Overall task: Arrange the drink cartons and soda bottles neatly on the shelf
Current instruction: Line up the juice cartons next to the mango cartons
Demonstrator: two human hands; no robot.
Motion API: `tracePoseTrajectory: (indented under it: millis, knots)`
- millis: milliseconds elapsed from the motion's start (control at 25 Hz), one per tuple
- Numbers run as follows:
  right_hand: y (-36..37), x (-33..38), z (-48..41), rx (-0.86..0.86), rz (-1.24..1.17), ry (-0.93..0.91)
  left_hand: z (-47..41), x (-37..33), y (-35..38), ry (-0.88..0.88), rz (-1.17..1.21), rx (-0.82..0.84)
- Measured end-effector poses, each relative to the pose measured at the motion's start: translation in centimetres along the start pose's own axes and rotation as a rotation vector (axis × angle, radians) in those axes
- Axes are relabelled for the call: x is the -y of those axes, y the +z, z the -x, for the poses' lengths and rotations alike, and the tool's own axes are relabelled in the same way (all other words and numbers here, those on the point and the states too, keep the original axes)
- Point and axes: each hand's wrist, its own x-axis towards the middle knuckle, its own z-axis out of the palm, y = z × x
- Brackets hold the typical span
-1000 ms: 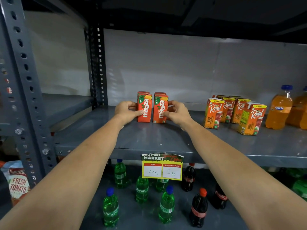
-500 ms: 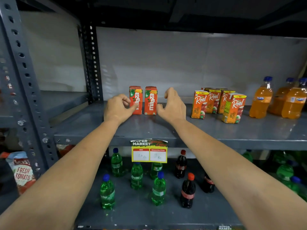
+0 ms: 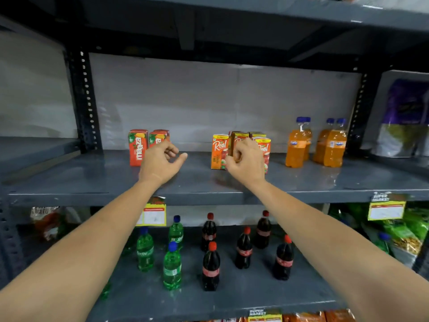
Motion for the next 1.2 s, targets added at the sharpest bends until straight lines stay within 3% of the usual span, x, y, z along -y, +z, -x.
tracePoseTrajectory:
  millis: [120, 200, 320, 440, 560, 680, 960, 1200]
  knots:
    - [-2.9, -4.9, -0.5, -0.081, 0.117, 0.019, 0.2, -2.7, 3.4, -0.044, -0.032, 0.068]
    - [-4.7, -7.8, -1.1, -0.054, 0.15, 0.045, 0.8, -4.6, 5.1, 0.054, -0.209, 0.17]
    - [-6.9, -10.9, -3.9, 0.148, 0.118, 0.057, 2.4, -8.0, 7.4, 0.285, -0.378, 0.402]
    - [-7.9, -11.1, -7.8, 0.485, 0.064, 0.014, 4.6, -9.5, 9.0, 0.399, -0.507, 0.535]
    - [-7.7, -10.6, -10.2, 0.795, 0.1, -0.01, 6.4, -9.8, 10.2, 0.46, -0.726, 0.481]
    - [-7.3, -10.7, -11.5, 0.929, 0.108, -0.015, 7.7, -10.5, 11.1, 0.398, -0.798, 0.383]
    - [-7.3, -12.4, -14.1, 0.799, 0.248, -0.037, 9.0, -11.2, 12.3, 0.259, -0.774, 0.324]
    - [-6.4, -14.1, -13.5, 0.915, 0.182, 0.066, 9.3, -11.6, 11.9, 0.256, -0.793, 0.315]
